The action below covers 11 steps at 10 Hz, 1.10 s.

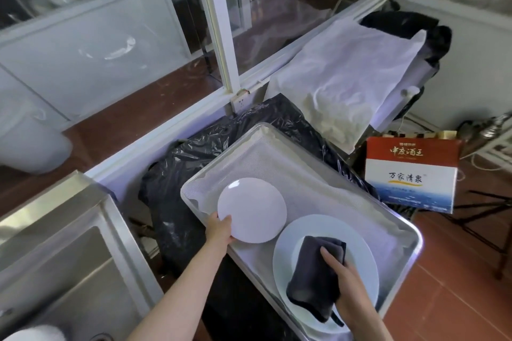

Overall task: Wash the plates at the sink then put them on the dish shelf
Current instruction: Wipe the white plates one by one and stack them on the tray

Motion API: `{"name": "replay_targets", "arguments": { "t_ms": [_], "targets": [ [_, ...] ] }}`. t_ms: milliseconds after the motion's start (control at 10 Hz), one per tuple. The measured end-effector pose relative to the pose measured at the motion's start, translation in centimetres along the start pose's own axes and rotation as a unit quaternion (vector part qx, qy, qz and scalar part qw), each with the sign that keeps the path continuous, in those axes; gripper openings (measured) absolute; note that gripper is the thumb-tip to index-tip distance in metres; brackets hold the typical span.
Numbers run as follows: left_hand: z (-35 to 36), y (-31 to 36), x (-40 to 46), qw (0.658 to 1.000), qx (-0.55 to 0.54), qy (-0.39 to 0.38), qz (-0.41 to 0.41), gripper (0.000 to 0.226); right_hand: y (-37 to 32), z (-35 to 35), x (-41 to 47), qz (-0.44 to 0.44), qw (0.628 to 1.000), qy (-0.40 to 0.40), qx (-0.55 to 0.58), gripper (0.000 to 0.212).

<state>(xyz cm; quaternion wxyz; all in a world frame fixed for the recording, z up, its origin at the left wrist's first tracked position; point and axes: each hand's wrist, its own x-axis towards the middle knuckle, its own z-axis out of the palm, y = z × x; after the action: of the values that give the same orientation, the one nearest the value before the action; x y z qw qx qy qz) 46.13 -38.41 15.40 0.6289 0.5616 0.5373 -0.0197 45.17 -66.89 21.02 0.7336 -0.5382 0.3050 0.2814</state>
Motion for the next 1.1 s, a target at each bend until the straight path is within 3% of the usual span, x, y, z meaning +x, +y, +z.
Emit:
{"name": "replay_targets", "arguments": {
  "t_ms": [100, 200, 300, 400, 500, 600, 700, 800, 1100],
  "targets": [
    [-0.3, 0.4, 0.5, 0.995, 0.097, 0.009, -0.008, 0.036, 0.6, 0.3, 0.3, -0.013, 1.0, 0.026, 0.006, 0.012],
    [-1.2, 1.0, 1.2, 0.954, 0.298, -0.034, 0.025, 0.04, 1.4, 0.6, -0.1, -0.027, 0.999, 0.02, -0.003, 0.014],
    [-1.8, 1.6, 1.3, 0.889, 0.449, -0.076, 0.049, 0.046, 2.2, 1.0, -0.1, -0.038, 0.999, 0.018, -0.029, 0.012],
    [-3.0, 2.1, -0.4, 0.895, 0.428, -0.114, 0.056, 0.042, 3.6, 1.9, 0.0, -0.047, 0.999, -0.003, -0.014, 0.015],
    [-6.0, 2.0, -3.6, 0.933, 0.3, -0.19, 0.054, 0.022, 3.4, 5.2, -1.4, -0.092, 0.993, 0.046, 0.053, 0.025],
    [-10.6, 0.1, -5.1, 0.944, 0.26, -0.187, 0.08, 0.021, 4.9, 8.1, -3.0, 0.018, 0.874, -0.074, 0.481, 0.03],
    [-15.9, -2.7, -5.7, 0.956, 0.231, -0.169, 0.061, 0.022, 8.5, 8.5, -2.5, -0.178, 0.974, -0.006, -0.137, 0.028],
    [-21.7, -5.9, -6.0, 0.972, 0.187, -0.137, 0.043, 0.022, 12.1, 11.4, -4.5, -0.038, 0.977, -0.055, -0.205, 0.02],
    [-40.0, -19.0, -6.3, 0.997, 0.067, -0.031, -0.036, 0.016, 23.3, 20.6, -10.7, 0.039, 0.924, -0.158, -0.347, 0.03]
  ]
}}
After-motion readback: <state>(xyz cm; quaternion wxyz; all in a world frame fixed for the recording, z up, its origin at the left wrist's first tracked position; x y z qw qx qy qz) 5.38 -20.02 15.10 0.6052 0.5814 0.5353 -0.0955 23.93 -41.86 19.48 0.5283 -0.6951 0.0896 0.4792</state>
